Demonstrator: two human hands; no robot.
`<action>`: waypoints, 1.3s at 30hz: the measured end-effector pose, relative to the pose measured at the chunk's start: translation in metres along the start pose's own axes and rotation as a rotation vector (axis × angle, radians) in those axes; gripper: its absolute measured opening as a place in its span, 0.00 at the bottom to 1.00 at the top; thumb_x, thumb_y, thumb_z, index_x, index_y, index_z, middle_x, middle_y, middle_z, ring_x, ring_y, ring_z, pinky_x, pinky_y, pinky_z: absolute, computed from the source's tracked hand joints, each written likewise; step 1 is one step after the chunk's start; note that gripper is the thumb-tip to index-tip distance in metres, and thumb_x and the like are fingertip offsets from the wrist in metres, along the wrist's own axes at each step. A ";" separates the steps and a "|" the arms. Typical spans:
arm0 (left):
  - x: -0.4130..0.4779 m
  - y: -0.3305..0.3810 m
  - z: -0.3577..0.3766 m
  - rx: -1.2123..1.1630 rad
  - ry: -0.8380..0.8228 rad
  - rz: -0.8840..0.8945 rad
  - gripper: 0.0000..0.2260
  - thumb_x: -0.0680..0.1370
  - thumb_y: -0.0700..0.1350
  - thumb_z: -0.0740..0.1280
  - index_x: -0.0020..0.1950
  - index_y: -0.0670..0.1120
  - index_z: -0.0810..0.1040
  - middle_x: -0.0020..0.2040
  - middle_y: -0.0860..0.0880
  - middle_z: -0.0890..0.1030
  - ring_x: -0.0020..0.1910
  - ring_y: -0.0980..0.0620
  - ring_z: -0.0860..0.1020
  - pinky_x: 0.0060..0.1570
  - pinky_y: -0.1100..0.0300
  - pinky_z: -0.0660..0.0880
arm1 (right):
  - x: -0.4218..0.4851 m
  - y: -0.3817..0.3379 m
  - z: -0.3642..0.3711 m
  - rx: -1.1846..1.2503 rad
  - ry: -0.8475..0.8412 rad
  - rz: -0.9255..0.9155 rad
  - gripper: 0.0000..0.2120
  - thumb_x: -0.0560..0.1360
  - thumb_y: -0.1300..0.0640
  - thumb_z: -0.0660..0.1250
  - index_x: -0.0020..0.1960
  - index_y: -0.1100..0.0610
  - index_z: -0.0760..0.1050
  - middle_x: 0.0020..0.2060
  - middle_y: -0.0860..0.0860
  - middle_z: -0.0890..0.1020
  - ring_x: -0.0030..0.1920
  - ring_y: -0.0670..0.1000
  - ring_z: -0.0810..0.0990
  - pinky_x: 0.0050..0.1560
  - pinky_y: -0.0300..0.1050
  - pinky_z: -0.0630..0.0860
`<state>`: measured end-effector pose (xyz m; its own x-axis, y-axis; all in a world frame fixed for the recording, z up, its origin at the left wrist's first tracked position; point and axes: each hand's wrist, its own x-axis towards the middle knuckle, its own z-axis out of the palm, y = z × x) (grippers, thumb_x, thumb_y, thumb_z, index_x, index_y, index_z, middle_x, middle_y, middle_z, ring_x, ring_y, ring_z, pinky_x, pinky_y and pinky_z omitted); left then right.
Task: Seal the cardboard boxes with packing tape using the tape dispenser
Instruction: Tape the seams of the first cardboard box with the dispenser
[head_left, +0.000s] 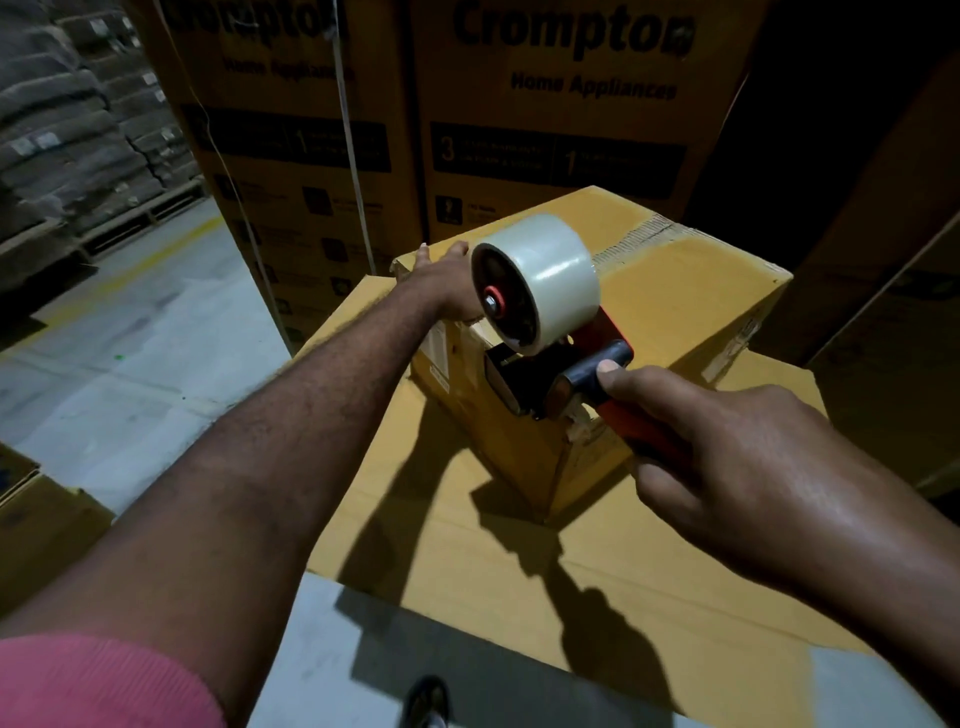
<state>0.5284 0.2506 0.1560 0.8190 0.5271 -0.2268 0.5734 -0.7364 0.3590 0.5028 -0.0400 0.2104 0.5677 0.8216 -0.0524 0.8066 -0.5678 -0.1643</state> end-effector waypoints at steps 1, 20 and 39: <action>-0.002 0.005 0.000 0.063 0.023 0.032 0.33 0.82 0.45 0.66 0.82 0.46 0.52 0.83 0.44 0.51 0.81 0.42 0.44 0.77 0.43 0.40 | -0.005 0.003 0.001 0.005 0.011 0.004 0.31 0.79 0.44 0.60 0.73 0.32 0.44 0.38 0.41 0.69 0.35 0.41 0.75 0.34 0.34 0.76; -0.042 0.019 0.034 -0.050 0.055 0.365 0.18 0.82 0.53 0.65 0.71 0.50 0.74 0.72 0.47 0.72 0.74 0.49 0.65 0.77 0.43 0.56 | -0.023 0.035 0.027 0.140 0.129 -0.036 0.31 0.73 0.40 0.59 0.74 0.31 0.52 0.44 0.37 0.72 0.34 0.35 0.71 0.33 0.28 0.65; -0.014 0.006 0.050 0.277 0.027 0.436 0.28 0.84 0.64 0.45 0.83 0.56 0.50 0.83 0.56 0.48 0.81 0.52 0.46 0.77 0.41 0.40 | -0.093 0.053 0.073 0.291 0.229 0.043 0.31 0.71 0.40 0.63 0.72 0.29 0.58 0.44 0.34 0.76 0.38 0.41 0.76 0.37 0.31 0.72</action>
<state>0.5215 0.2171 0.1161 0.9843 0.1547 -0.0846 0.1667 -0.9729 0.1605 0.4808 -0.1425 0.1349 0.6485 0.7460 0.1516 0.7197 -0.5360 -0.4413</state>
